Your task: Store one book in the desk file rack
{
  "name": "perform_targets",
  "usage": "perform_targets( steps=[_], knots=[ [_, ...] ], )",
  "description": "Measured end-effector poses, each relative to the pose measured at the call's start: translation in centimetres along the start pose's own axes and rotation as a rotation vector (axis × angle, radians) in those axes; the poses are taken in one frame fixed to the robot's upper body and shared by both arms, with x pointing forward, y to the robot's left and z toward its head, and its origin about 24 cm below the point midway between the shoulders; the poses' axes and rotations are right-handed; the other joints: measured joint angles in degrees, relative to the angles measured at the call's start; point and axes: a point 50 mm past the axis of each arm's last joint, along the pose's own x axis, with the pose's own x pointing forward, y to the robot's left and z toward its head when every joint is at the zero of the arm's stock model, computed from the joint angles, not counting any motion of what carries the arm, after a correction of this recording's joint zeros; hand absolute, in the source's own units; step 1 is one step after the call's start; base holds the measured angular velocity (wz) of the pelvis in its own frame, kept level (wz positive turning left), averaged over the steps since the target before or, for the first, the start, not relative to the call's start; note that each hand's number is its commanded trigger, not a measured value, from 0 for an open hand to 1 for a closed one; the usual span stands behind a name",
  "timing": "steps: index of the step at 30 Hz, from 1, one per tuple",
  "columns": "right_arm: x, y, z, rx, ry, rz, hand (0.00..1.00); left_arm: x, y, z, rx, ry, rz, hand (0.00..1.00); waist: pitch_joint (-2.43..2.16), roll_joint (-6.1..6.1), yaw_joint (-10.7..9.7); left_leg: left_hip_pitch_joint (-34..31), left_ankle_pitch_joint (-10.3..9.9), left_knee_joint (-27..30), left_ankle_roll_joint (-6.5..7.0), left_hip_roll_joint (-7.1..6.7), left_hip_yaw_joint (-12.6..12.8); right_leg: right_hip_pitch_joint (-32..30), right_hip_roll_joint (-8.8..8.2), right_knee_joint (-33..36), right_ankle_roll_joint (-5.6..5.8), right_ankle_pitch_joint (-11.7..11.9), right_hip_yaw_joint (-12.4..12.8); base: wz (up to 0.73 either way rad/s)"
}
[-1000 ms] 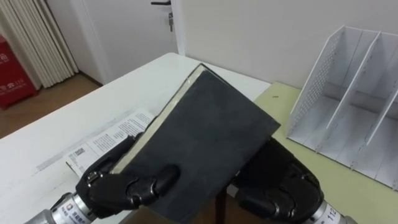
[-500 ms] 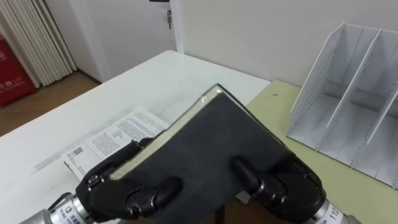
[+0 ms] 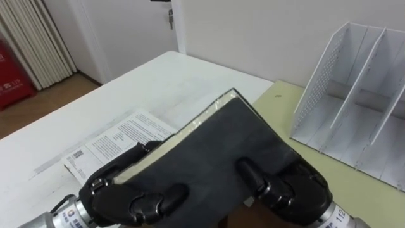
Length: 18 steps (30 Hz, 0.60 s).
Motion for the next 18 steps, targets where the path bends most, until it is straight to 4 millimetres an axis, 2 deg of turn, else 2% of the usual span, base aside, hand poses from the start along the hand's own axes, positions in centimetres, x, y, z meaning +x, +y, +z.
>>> perform_targets(
  steps=[1, 7, 11, 15, 18],
  knots=[
    [0.0, 0.0, 0.2, -0.014, 0.006, -0.002, 1.00, 0.0, 0.0, 0.0, 0.003, 0.004, 0.002, 0.00, 0.00, 0.00, 0.0, 0.0, 0.0, 0.0, 0.00, 0.00, 0.0, 0.0, 0.00, 0.0, 0.00, 0.0, 0.0, 0.00],
    [-0.2, -0.2, 1.0, -0.065, 0.003, -0.048, 1.00, -0.3, 0.2, -0.3, 0.001, 0.013, 0.044, 0.00, 0.05, -0.06, -0.5, 0.0, 0.0, -0.1, 0.00, 0.00, 0.0, 0.0, 0.00, -0.1, 0.02, 0.0, 0.0, 0.00],
    [-1.0, -1.1, 2.6, -0.152, -0.030, -0.178, 1.00, -2.2, 0.9, -1.1, -0.019, 0.030, 0.168, 0.00, 0.41, -0.64, -1.5, 0.0, 0.0, -0.1, -0.01, 0.03, 0.1, 0.0, 0.07, -0.2, -0.02, 0.0, 0.0, 0.00],
    [-1.3, -1.1, 3.5, -0.251, -0.026, -0.270, 1.00, -3.1, 1.0, -1.6, -0.008, 0.038, 0.242, 0.00, 0.50, -0.98, -2.4, 0.1, 0.0, -0.5, -0.01, 0.03, 0.5, 0.0, 0.16, -0.6, -0.02, 0.0, 0.3, -0.01],
    [-1.6, -1.5, 4.1, -0.346, -0.027, -0.362, 1.00, -3.6, 0.9, -3.1, -0.022, 0.066, 0.306, 0.00, 0.41, -1.02, -3.1, 1.1, 0.0, -1.1, 0.01, 0.06, 1.1, 0.4, 0.20, -0.7, -0.01, 0.0, 0.8, -0.12]
  ],
)
